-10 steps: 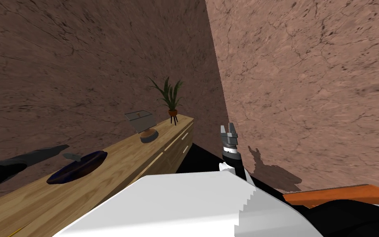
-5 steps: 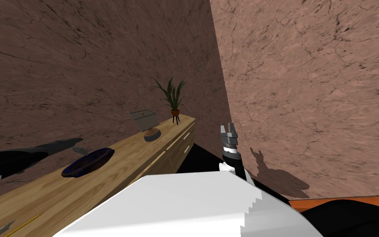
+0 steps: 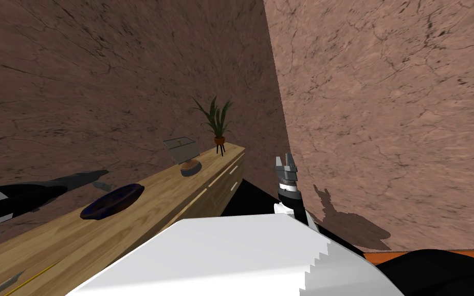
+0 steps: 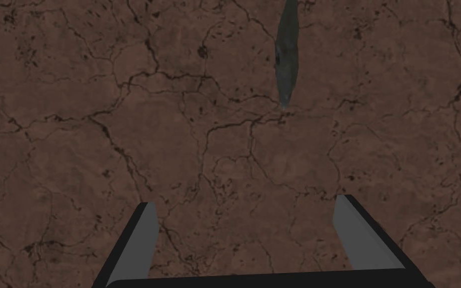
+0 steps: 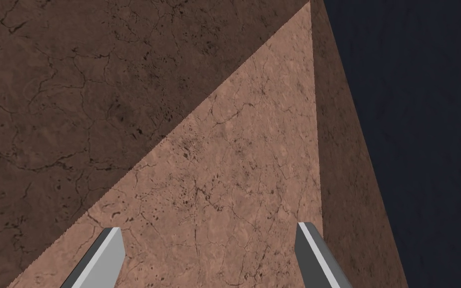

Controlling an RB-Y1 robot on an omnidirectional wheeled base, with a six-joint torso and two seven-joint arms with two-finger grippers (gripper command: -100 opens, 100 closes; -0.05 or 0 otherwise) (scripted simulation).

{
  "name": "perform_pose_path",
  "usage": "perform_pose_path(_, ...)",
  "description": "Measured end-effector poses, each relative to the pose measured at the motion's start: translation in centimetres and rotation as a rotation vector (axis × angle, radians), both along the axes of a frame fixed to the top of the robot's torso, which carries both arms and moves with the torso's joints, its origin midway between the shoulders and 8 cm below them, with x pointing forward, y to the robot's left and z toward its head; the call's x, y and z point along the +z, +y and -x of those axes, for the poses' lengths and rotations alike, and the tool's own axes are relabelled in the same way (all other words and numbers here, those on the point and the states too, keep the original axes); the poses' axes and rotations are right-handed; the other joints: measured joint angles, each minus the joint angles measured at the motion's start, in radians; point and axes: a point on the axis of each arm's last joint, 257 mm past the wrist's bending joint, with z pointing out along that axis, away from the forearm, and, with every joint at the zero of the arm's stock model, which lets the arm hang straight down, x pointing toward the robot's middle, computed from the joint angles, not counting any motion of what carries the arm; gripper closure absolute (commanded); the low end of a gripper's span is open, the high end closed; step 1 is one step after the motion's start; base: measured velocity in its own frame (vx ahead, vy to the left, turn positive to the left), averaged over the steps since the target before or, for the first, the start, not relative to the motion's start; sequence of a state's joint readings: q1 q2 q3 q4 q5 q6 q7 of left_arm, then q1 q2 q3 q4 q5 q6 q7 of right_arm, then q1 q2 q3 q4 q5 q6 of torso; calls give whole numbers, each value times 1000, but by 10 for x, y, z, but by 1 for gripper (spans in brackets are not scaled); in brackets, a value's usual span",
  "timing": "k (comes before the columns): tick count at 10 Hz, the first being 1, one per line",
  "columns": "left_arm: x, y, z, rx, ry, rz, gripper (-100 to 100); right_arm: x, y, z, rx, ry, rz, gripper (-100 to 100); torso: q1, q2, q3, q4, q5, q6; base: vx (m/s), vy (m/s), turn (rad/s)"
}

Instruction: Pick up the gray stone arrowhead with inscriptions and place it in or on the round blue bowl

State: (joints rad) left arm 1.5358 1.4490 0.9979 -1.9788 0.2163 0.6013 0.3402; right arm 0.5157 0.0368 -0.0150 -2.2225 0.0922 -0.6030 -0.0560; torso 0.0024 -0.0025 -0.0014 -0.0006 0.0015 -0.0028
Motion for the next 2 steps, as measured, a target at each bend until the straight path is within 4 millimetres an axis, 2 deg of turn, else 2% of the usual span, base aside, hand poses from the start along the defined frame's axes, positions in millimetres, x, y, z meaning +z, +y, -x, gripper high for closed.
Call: perform_pose_path(2,0,0,0,0,0,0,0,0,0,0,0,0,0,0,0,0,0,0,0,0,0,0,0)
